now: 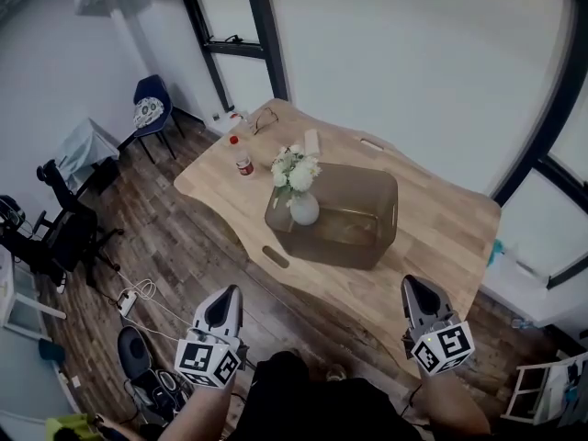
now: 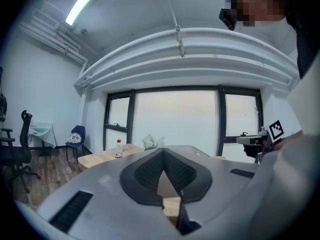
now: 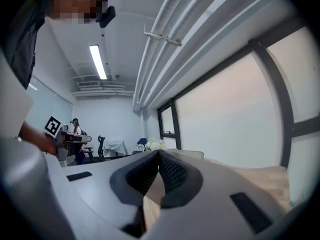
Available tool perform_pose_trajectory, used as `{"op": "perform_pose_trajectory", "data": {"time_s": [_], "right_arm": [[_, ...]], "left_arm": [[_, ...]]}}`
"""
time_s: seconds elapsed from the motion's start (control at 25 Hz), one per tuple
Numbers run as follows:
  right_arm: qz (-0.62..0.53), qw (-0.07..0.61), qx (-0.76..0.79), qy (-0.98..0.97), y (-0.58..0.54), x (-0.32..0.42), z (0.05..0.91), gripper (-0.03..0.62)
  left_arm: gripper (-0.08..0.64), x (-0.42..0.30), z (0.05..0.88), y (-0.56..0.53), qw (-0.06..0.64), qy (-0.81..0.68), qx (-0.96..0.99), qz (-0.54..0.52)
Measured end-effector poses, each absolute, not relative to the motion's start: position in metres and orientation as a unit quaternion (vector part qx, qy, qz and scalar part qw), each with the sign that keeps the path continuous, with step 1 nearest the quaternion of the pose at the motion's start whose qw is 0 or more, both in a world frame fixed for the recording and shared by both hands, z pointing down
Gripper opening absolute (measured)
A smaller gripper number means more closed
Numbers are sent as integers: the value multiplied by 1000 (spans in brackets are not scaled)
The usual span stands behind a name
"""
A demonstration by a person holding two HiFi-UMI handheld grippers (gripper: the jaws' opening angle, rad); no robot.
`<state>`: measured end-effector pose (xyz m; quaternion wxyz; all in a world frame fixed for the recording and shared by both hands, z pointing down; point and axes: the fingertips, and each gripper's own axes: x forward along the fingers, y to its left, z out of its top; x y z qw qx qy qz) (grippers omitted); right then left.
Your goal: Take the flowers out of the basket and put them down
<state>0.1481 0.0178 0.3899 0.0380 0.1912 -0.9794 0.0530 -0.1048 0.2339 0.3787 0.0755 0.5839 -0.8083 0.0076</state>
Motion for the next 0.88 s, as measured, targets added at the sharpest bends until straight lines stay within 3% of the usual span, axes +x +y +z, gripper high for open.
{"op": "perform_pose_trajectory", "data": {"time_s": [0.4, 0.88], "right_arm": [[66, 21, 192, -979, -15, 98, 380, 23], [4, 11, 184, -983, -62, -11, 334, 23]], "left_arm": [[5, -159, 372, 189, 56, -797, 602, 7], [5, -254, 369, 90, 43, -746, 664, -28]]}}
